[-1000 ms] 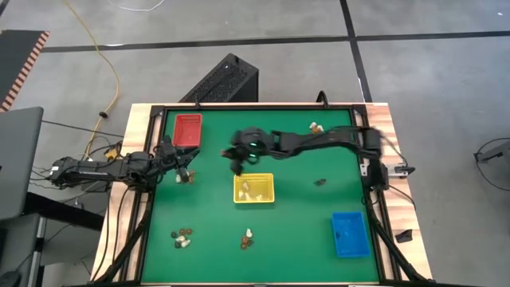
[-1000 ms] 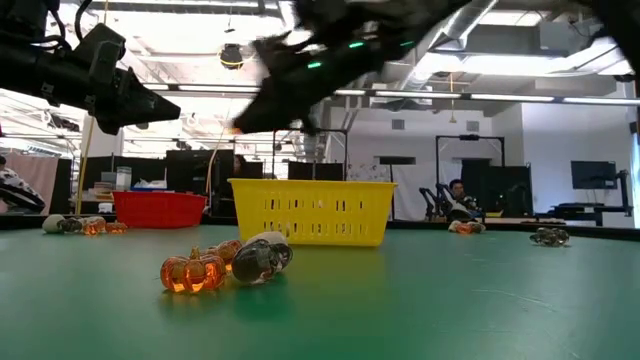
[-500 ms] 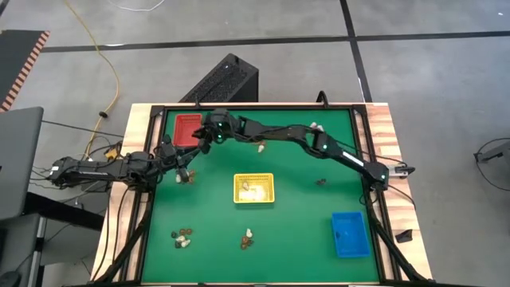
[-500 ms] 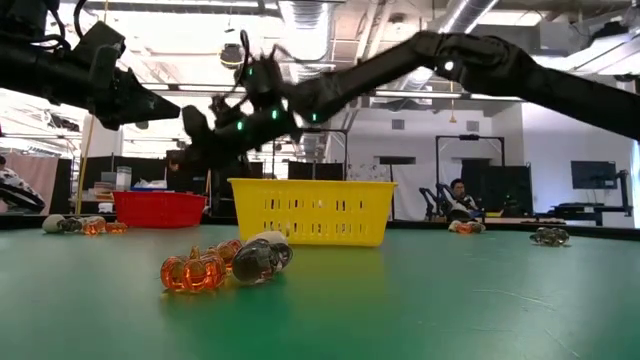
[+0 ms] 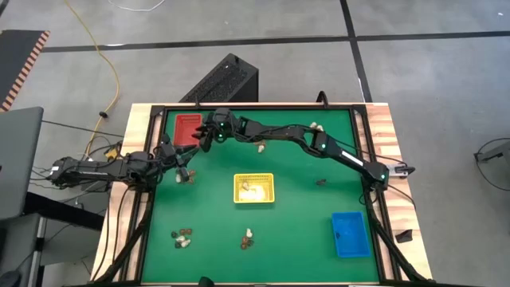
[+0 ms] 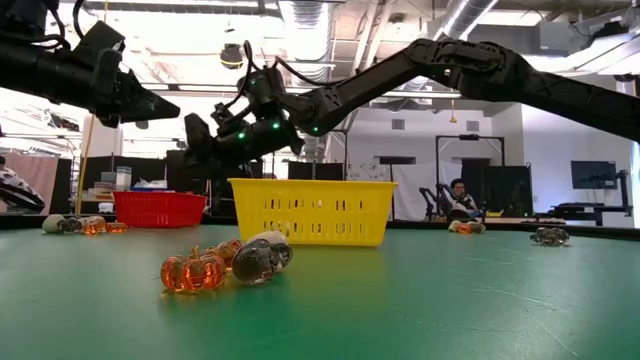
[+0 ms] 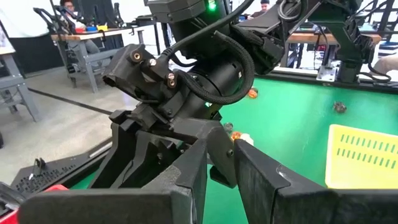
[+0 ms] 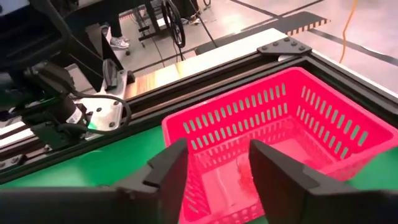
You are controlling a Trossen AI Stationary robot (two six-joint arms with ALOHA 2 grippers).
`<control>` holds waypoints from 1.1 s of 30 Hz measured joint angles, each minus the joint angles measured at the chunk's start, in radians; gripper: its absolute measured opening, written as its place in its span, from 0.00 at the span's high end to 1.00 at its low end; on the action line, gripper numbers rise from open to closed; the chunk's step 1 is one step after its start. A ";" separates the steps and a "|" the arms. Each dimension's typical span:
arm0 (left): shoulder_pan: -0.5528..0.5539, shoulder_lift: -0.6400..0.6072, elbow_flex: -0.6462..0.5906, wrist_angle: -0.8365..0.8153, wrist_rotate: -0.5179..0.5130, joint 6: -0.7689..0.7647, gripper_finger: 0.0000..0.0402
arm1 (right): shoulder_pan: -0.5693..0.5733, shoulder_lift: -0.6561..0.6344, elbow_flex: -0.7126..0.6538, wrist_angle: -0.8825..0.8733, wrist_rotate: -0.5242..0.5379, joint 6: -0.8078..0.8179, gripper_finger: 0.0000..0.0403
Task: Sort Halloween decoration
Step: Put the orange pumpkin toy into the red bin
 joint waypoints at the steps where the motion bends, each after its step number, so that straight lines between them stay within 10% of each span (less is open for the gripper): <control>1: 0.000 0.000 0.000 -0.001 0.000 -0.001 0.83 | 0.000 0.000 0.000 -0.006 0.000 0.000 0.45; 13: 0.000 0.000 0.000 -0.101 0.118 -0.084 0.83 | -0.016 -0.322 0.005 -0.735 -0.043 -0.186 0.43; 22: -0.006 0.074 0.134 -0.315 0.371 -0.232 0.83 | 0.132 -0.563 -0.017 -1.248 0.265 -0.210 0.46; 33: -0.038 0.361 0.221 -0.631 0.128 -0.552 0.83 | 0.433 -1.027 -0.800 -0.915 0.676 -0.032 0.46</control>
